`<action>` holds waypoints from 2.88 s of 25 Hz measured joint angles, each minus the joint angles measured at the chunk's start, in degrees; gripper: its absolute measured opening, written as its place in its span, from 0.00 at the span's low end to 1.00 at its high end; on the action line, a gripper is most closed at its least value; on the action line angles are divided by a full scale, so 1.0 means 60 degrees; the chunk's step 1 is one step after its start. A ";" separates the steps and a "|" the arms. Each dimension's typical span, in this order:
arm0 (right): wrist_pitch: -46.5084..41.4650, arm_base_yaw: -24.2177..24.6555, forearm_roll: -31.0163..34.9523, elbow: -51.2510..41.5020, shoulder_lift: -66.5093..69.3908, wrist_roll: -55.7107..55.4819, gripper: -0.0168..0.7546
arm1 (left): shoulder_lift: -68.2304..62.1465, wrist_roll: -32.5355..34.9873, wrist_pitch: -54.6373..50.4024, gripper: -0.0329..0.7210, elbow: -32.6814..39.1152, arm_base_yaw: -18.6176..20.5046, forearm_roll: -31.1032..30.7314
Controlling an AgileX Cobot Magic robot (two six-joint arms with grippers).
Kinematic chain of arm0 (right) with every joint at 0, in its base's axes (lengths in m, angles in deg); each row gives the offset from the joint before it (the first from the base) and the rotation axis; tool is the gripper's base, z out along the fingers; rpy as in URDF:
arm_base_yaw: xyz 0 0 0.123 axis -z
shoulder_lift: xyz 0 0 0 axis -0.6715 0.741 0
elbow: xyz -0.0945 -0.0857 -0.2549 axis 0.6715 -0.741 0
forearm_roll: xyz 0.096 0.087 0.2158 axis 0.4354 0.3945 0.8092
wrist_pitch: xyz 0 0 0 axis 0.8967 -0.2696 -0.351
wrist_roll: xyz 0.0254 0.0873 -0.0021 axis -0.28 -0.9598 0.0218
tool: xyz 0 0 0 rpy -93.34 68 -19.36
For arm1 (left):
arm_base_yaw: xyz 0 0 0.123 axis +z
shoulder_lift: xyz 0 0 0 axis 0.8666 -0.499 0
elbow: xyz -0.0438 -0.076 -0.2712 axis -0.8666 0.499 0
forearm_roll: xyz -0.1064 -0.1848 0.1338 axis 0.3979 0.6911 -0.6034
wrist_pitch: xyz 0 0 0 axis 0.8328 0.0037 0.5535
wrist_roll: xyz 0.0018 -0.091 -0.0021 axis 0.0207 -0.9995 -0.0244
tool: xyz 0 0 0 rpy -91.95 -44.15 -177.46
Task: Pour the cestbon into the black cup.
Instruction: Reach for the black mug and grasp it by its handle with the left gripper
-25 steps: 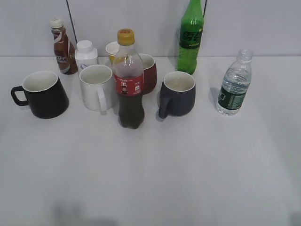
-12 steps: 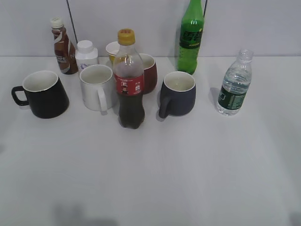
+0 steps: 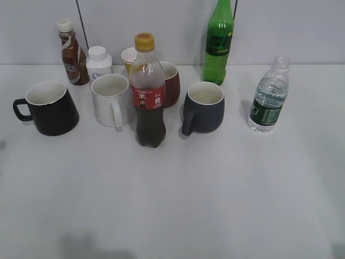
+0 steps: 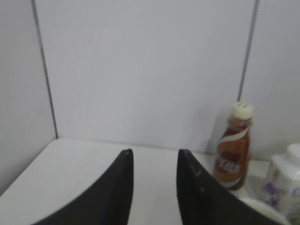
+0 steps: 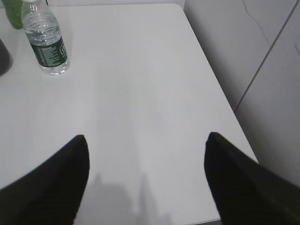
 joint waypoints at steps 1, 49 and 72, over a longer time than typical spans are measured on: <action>0.0000 0.0000 0.0000 0.0000 0.0000 0.0000 0.78 | -0.0433 0.0000 0.0570 0.38 0.0181 0.0080 0.0023; 0.0000 0.0000 0.0000 0.0000 0.0000 0.0000 0.78 | -0.9120 0.0325 0.4629 0.51 -0.2669 0.0070 -0.2194; 0.0000 0.0000 0.0000 0.0000 0.0000 0.0000 0.78 | -0.9551 0.0325 0.4684 0.30 -0.3369 0.0070 -0.2672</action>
